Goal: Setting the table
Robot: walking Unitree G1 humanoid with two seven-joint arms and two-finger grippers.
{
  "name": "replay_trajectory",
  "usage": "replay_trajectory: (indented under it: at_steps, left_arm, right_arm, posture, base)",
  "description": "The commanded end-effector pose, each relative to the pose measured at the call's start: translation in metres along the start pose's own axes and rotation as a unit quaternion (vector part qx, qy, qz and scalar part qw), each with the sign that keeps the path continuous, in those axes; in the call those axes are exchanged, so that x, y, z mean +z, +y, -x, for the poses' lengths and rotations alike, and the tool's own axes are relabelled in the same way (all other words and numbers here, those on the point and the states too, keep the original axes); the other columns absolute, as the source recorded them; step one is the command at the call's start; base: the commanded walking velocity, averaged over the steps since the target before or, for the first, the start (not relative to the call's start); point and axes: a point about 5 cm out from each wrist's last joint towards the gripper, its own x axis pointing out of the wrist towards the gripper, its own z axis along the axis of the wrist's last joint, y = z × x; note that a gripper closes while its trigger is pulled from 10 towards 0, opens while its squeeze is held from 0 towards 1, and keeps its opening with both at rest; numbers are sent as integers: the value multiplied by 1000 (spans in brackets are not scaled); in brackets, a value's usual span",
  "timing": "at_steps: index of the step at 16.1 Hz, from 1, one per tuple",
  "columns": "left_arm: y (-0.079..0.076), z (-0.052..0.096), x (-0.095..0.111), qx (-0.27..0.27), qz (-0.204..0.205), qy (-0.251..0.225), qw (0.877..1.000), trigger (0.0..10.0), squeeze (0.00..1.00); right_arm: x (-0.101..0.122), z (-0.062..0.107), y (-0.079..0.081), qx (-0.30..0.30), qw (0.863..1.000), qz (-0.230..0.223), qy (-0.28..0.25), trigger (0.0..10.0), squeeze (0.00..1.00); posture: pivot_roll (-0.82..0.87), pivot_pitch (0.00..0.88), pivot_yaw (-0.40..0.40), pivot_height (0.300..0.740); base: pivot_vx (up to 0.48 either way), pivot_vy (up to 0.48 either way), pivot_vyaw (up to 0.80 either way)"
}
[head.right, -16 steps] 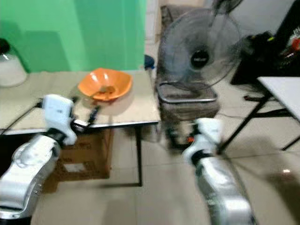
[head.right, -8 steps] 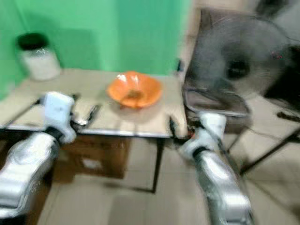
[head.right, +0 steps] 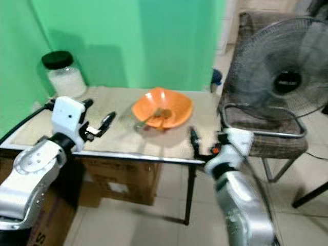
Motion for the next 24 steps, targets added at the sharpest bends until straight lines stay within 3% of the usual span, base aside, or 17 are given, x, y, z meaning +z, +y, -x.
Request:
replay_trajectory:
  at_steps: [1, 7, 11, 15, 16, 18, 21, 23, 24]
  left_arm:
    - [-5, -4, 4, -15, 22, -6, 1000, 10000, 0]
    - [-10, -1, 1, -17, 19, -7, 1000, 10000, 0]
    - [-15, -1, -2, -20, 18, -5, 1000, 10000, 0]
    - [-28, 1, -10, -62, 19, 7, 998, 10000, 0]
    - [-29, -1, -11, -90, 24, 3, 996, 10000, 0]
    - [-28, -6, -7, -125, 20, -6, 992, 10000, 0]
    - [-30, -9, -5, -186, -4, -2, 983, 10000, 0]
    - [-31, -8, -6, -213, -15, 4, 977, 10000, 0]
    - [-32, -6, -7, -239, -26, 12, 971, 10000, 0]
  right_arm:
    - [6, 3, -9, -30, 999, 23, 0, 10000, 0]
    - [17, -7, -10, -11, 999, 38, 9, 10000, 0]
    - [13, -7, -16, -25, 999, 32, 16, 10000, 0]
    - [14, -12, -22, -27, 998, 40, 47, 10000, 0]
    - [19, -23, -28, -21, 998, -9, 60, 10000, 1000]
    - [26, -41, -40, -30, 995, -58, 76, 10000, 1000]
    - [32, -72, -39, -5, 990, -81, 112, 10000, 1000]
    - [37, -83, -38, 2, 988, -88, 130, 10000, 1000]
    - [41, -95, -40, -5, 982, -99, 160, 10000, 0]
  posture:
    - [-101, 0, 72, 740]
    - [-97, 0, 23, 740]
    - [-104, 0, 2, 740]
    - [-133, 0, -16, 740]
    - [-155, 0, -18, 740]
    - [-175, 0, -18, 740]
    - [-189, 0, -20, 740]
    - [-196, 0, -20, 740]
    - [-199, 0, -22, 740]
  base:
    - [292, 0, 0]
    - [294, 0, 0]
    - [296, 0, 0]
    - [0, 0, 0]
    - [0, 0, 0]
    - [0, 0, 0]
    - [0, 0, 0]
    - [0, 0, 0]
    - [0, 0, 0]
